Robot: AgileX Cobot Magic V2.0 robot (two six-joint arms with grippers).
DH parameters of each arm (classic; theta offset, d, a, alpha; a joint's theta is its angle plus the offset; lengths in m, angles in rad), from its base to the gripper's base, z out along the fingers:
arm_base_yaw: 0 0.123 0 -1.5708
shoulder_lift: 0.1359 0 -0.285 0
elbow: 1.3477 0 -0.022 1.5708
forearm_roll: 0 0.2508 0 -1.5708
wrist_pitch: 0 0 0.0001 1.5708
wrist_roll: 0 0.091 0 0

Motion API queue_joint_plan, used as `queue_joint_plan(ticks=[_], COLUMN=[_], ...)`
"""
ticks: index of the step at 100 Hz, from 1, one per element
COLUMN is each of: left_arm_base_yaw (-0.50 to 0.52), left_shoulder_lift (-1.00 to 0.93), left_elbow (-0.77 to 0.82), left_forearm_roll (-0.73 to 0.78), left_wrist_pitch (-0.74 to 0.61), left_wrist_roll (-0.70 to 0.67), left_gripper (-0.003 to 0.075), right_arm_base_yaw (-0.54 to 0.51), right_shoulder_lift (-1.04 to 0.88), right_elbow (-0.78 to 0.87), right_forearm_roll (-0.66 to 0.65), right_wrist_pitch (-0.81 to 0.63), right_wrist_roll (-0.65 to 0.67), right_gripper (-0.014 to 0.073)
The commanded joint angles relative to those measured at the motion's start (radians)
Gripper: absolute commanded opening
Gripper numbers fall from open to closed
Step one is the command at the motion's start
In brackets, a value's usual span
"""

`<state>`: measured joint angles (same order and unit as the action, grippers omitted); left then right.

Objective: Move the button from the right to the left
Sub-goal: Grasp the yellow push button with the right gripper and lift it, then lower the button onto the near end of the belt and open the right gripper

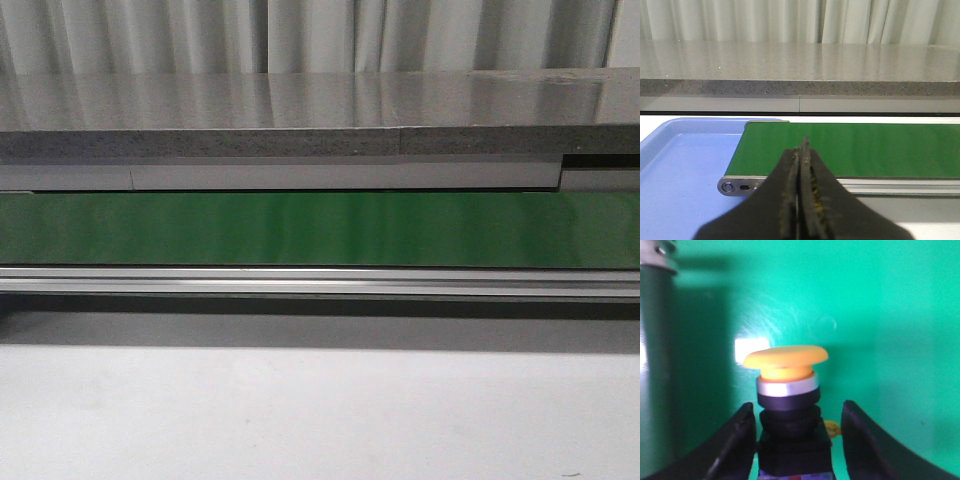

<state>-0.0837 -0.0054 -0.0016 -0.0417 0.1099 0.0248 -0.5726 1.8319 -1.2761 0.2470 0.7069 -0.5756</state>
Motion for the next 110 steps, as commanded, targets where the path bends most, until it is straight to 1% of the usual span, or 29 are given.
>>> queue_joint_plan(ticks=[1,15,32,47,67,75,81,96,110], left_arm_base_yaw=[0.001,0.001,0.001,0.001,0.001,0.001,0.001,0.001,0.001], left_shoulder_lift=[-0.031,-0.031,-0.031,-0.031,-0.031,-0.031,-0.031,-0.031,-0.031], left_elbow=[0.045,0.045,0.045,0.045,0.045,0.045,0.045,0.045,0.045], left_forearm_roll=[-0.009,-0.009,-0.009,-0.009,-0.009,-0.009,-0.009,-0.009,-0.009], left_wrist_pitch=[-0.077,-0.077,-0.077,-0.077,-0.077,-0.077,-0.077,-0.077,-0.077], left_wrist_roll=[-0.01,-0.01,-0.01,-0.01,-0.01,-0.01,-0.01,-0.01,-0.01], left_gripper=[-0.002,-0.002,-0.002,-0.002,-0.002,-0.002,-0.002,-0.002,-0.002], right_arm_base_yaw=[-0.005,0.015,0.088,0.167,0.267,0.285,0.295,0.304,0.305], right_shoulder_lift=[-0.114,-0.202,-0.26,-0.26,-0.251,-0.235,-0.22,-0.178,-0.154], right_elbow=[-0.033,-0.033,-0.033,-0.031,-0.029,-0.029,-0.029,-0.027,-0.027], right_forearm_roll=[0.017,0.017,0.026,0.025,-0.01,-0.029,-0.043,-0.075,-0.076], right_wrist_pitch=[0.022,0.076,0.17,0.177,0.15,0.156,0.166,0.188,0.189], right_wrist_roll=[0.077,0.189,0.206,0.296,0.354,0.415,0.432,0.433,0.433], right_gripper=[0.0232,0.0232,0.0232,0.0232,0.0232,0.0232,0.0232,0.0232,0.0232])
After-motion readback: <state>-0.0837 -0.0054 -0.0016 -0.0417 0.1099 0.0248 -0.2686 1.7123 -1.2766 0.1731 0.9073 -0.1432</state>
